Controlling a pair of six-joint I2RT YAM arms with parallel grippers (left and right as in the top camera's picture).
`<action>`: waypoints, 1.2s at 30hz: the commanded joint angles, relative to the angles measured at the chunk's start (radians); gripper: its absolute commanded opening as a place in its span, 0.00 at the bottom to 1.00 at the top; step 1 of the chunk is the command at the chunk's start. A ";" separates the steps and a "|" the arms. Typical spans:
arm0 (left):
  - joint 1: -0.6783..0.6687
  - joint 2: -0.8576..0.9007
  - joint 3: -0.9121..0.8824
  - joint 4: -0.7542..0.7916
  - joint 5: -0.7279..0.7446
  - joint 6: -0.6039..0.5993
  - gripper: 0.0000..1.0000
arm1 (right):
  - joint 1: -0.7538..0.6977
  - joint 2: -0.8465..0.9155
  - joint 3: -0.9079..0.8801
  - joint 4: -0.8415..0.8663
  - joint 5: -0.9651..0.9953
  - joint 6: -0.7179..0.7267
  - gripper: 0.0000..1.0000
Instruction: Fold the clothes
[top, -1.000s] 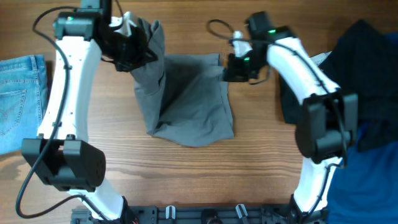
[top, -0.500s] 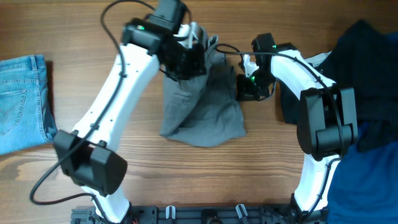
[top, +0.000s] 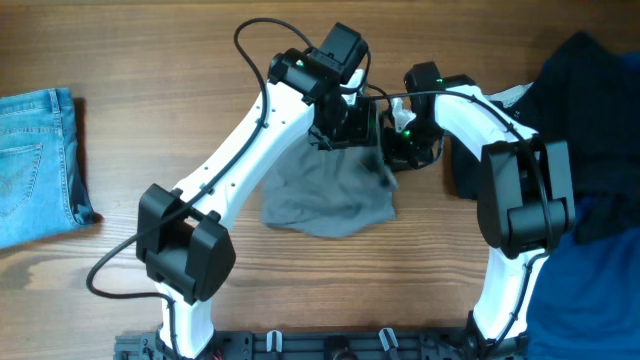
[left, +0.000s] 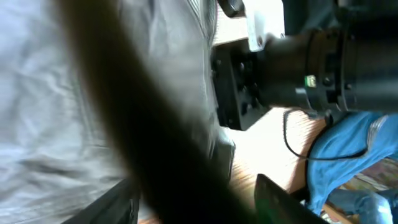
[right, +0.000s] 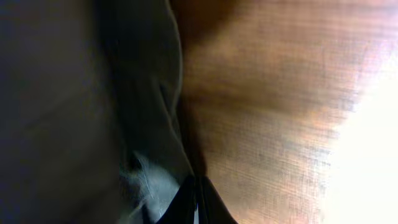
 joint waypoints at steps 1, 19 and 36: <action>0.038 -0.003 0.006 -0.017 -0.013 0.015 0.60 | -0.052 0.004 0.090 -0.076 0.037 0.001 0.06; 0.351 0.075 0.006 0.291 -0.185 0.085 0.75 | -0.077 -0.214 0.332 -0.309 -0.069 -0.077 0.12; 0.333 0.112 0.006 -0.052 -0.187 0.109 0.84 | -0.042 -0.201 0.010 -0.020 0.130 0.046 0.81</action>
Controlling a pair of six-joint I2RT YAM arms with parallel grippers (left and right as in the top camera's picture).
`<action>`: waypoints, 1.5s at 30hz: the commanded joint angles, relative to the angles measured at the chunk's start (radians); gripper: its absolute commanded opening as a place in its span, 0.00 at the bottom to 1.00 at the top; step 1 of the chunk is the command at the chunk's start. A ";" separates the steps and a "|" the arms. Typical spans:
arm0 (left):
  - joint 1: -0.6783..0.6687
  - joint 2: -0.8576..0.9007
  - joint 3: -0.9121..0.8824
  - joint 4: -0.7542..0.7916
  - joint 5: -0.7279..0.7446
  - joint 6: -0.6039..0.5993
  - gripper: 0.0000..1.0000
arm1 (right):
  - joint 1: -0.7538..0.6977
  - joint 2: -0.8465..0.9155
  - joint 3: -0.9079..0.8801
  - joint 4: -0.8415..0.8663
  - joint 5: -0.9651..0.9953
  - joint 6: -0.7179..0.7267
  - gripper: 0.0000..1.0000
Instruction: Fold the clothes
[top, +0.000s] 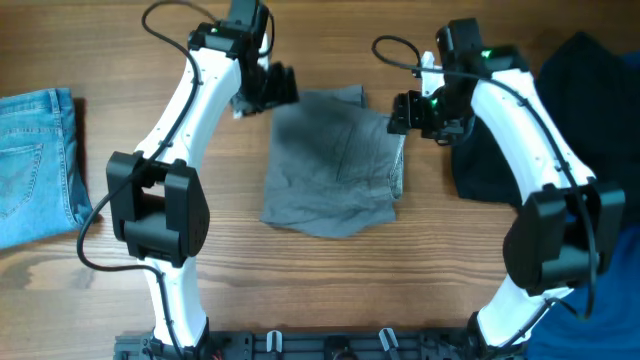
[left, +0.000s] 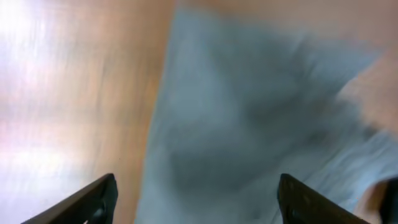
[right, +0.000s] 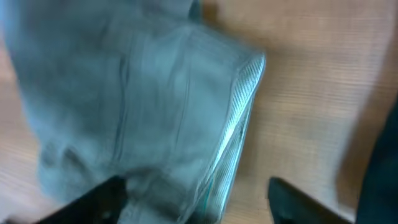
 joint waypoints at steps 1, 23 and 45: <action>0.000 -0.002 0.005 -0.108 -0.018 0.018 0.85 | -0.001 0.023 -0.131 0.102 0.021 0.008 0.84; 0.020 -0.001 0.005 -0.147 -0.036 0.019 0.88 | 0.000 0.098 -0.374 0.438 -0.201 0.020 0.22; 0.182 -0.003 0.005 -0.164 -0.102 -0.021 0.84 | 0.072 -0.080 -0.055 0.435 -0.566 0.044 0.04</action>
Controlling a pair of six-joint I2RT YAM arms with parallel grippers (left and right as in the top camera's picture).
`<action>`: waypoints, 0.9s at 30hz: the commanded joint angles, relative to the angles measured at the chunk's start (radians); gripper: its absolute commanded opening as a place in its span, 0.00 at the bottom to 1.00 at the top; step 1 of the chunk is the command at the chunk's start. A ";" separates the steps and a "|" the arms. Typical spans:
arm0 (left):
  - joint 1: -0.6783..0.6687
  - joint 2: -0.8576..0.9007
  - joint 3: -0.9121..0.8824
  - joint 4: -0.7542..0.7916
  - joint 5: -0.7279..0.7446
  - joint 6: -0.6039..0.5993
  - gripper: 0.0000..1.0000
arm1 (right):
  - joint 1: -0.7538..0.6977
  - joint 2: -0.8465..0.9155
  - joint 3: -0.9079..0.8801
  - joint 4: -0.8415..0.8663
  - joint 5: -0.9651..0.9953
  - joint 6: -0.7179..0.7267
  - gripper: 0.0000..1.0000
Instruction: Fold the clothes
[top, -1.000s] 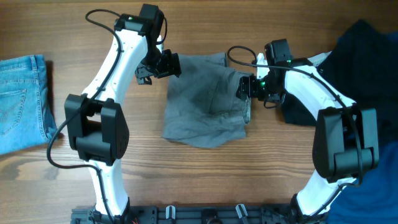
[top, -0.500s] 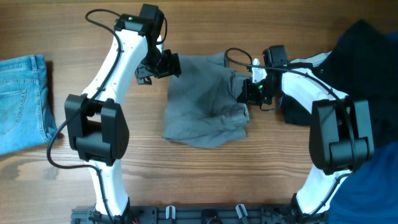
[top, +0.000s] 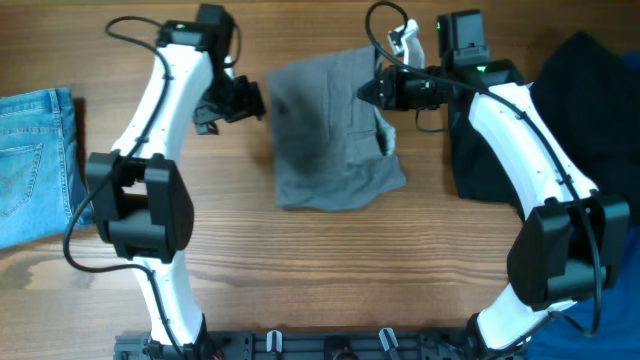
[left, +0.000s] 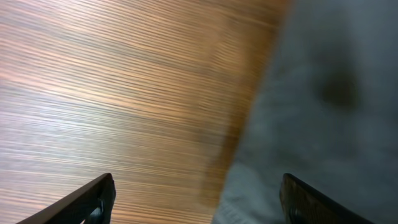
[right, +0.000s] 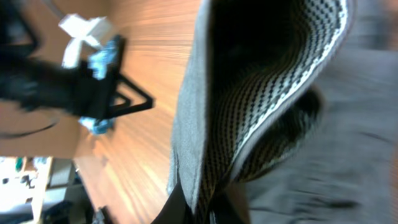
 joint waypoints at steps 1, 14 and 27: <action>0.083 -0.003 0.006 -0.002 -0.019 -0.033 0.84 | 0.057 -0.011 0.010 0.008 -0.077 0.003 0.04; 0.250 -0.003 0.005 -0.023 0.085 -0.043 0.85 | 0.261 0.047 -0.002 0.192 0.373 0.054 0.04; 0.220 -0.003 0.005 -0.038 0.085 -0.043 0.85 | 0.267 0.226 -0.002 0.314 0.623 0.162 0.04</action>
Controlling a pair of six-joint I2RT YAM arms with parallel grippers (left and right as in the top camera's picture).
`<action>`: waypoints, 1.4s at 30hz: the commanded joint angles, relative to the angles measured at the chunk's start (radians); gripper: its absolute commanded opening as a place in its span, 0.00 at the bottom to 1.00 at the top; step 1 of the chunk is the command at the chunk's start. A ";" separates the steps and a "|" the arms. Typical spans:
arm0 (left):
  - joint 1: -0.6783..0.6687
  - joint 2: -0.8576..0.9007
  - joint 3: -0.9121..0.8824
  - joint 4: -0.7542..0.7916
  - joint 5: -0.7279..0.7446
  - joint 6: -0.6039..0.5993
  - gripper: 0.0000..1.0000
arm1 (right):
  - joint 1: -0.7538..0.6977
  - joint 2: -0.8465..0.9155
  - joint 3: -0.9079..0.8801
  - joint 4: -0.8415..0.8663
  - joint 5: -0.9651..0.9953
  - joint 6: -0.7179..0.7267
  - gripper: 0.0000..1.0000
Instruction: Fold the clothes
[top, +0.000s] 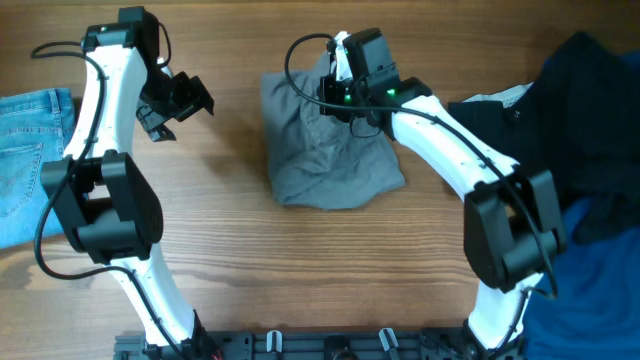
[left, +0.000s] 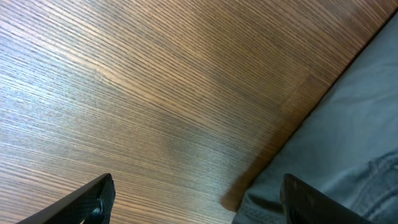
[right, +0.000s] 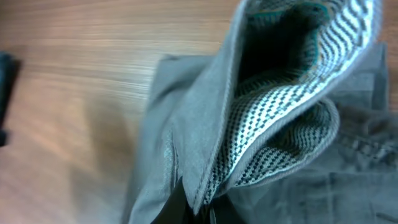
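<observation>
A grey garment lies bunched at the middle of the wooden table. My right gripper is over its upper middle, shut on a fold of its edge; the lifted fold shows a black-and-white checked lining. My left gripper is open over bare wood to the left of the garment, holding nothing. In the left wrist view the garment's corner lies at the lower right and both fingertips stand wide apart.
Folded blue jeans lie at the left edge. A dark heap of clothes fills the right side, with blue cloth at the lower right. The arm bases stand at the front edge.
My right gripper has moved left with the garment's edge, from the right side to over the upper middle. My left gripper has moved further left, away from the garment.
Both grippers were close together at the garment's upper right. Then they stood apart, left at the top left corner, right beside the right edge. Then the right held the right edge lifted. Now that edge is carried over the garment's middle.
</observation>
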 joint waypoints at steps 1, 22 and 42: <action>-0.009 -0.003 0.005 -0.010 0.016 -0.009 0.85 | 0.000 0.069 -0.002 0.007 0.075 0.019 0.04; -0.042 -0.003 0.005 -0.010 0.016 -0.009 0.86 | -0.165 -0.197 0.001 -0.136 0.049 -0.042 0.63; -0.195 0.010 0.005 0.448 0.016 -0.005 1.00 | -0.143 0.108 -0.022 -0.432 -0.278 -0.061 0.23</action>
